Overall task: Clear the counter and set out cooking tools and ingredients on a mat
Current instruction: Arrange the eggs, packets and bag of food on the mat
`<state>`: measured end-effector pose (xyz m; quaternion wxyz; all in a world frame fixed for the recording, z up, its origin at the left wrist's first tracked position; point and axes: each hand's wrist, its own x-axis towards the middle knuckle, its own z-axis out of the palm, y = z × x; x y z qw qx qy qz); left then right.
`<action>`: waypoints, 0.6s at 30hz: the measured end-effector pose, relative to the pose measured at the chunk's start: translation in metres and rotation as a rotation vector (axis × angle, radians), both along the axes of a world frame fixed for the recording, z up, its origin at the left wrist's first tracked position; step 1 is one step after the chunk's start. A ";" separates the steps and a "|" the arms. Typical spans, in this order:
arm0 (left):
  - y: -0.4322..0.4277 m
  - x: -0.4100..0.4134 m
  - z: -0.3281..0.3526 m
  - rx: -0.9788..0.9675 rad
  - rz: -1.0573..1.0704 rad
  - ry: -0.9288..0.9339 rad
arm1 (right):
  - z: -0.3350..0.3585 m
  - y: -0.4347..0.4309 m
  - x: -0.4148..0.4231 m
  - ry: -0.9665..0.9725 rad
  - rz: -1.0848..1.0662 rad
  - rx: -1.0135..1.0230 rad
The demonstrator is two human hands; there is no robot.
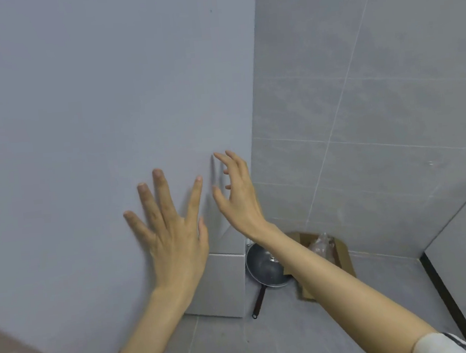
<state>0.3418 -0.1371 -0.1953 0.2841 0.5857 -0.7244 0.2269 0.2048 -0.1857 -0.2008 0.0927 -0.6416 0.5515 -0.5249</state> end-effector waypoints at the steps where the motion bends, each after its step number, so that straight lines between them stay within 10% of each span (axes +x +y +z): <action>1: -0.007 0.009 0.000 -0.003 -0.023 -0.006 | 0.000 -0.003 0.006 0.014 -0.021 -0.005; 18: -0.187 0.082 -0.016 -0.049 -0.260 0.172 | -0.008 -0.114 0.057 0.413 -0.354 -0.290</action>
